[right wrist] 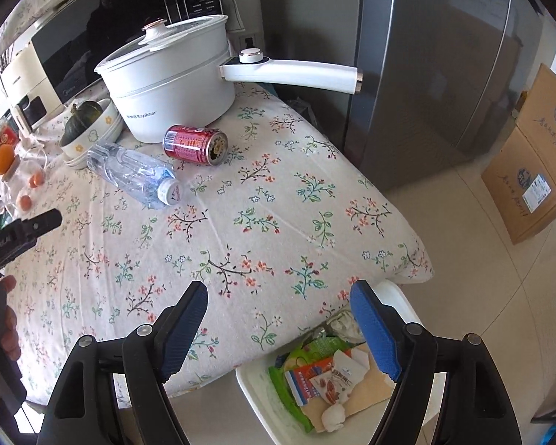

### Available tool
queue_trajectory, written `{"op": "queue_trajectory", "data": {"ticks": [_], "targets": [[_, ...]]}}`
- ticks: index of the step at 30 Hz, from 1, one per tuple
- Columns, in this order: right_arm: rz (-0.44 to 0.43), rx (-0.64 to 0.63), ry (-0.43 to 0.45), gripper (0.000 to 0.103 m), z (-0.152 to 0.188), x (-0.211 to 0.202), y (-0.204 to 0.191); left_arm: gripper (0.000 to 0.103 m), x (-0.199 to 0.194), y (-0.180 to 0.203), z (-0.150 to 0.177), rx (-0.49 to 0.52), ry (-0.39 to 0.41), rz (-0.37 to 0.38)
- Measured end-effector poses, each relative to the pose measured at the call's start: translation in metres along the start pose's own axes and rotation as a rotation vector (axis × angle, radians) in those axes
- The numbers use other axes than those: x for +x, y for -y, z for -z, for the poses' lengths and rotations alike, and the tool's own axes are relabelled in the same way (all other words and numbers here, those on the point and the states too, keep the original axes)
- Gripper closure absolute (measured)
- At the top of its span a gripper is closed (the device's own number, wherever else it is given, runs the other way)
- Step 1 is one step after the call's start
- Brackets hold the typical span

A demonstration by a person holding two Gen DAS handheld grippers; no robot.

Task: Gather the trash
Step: 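Move both tools back over the table toward the water bottle and soda can, then grasp the clear plastic bottle with left tool while right grasps red soda can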

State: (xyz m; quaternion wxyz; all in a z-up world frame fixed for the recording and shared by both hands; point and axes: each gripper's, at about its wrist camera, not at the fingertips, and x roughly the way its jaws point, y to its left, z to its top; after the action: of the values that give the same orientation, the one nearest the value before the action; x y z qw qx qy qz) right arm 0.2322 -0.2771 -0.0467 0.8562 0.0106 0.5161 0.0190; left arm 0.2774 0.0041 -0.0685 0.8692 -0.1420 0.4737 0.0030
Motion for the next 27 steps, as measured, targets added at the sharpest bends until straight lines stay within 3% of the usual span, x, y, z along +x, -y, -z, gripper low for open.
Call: {"op": "queue_trajectory", "data": {"ticks": [9,17,22,27], "targets": [[-0.006,-0.028,-0.009,0.022,-0.017,0.033,0.013,0.006,0.068,0.042,-0.04,-0.138,-0.004,-0.065],[-0.001,0.004,-0.017,0.022,-0.028,0.061,0.035,0.006,0.097,0.054,-0.046,-0.124,-0.043,-0.198],[-0.023,-0.009,-0.008,0.022,-0.035,0.069,0.027,0.013,0.097,0.046,-0.036,-0.096,-0.084,-0.146],[-0.09,-0.086,0.043,0.022,-0.052,0.078,0.002,0.02,0.074,0.026,-0.018,0.058,-0.113,-0.1]]}}
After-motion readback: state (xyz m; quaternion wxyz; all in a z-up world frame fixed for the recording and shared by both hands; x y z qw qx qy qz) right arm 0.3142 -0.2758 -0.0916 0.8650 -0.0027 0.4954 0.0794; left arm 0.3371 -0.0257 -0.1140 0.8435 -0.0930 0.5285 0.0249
